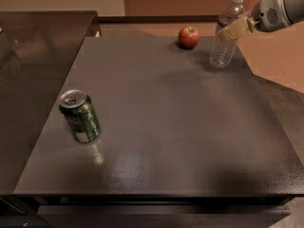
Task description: Move water bottle near apple
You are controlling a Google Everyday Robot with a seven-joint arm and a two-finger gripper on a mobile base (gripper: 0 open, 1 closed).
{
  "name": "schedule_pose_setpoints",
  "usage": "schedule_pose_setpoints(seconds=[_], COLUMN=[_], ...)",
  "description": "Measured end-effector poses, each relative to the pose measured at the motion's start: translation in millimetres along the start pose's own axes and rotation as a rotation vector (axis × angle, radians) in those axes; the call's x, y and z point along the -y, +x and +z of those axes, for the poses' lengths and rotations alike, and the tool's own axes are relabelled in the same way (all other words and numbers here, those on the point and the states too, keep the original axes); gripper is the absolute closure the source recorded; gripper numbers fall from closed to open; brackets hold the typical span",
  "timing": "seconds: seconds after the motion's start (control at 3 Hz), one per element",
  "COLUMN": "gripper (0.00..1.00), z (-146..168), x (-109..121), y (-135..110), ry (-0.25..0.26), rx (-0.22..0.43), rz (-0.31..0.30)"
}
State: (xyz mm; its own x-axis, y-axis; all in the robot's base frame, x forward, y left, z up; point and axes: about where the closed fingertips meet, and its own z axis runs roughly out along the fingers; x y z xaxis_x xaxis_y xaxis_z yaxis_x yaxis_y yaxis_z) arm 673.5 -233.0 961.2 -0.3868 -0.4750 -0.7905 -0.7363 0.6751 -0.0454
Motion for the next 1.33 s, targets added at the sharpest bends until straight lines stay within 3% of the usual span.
schedule_pose_setpoints(seconds=[1.0, 1.33], gripper=[1.00, 0.82], z=[40, 51], x=[41, 46], y=[-19, -21], ry=[0.024, 0.007], rx=[0.029, 0.011], rz=[0.034, 0.034])
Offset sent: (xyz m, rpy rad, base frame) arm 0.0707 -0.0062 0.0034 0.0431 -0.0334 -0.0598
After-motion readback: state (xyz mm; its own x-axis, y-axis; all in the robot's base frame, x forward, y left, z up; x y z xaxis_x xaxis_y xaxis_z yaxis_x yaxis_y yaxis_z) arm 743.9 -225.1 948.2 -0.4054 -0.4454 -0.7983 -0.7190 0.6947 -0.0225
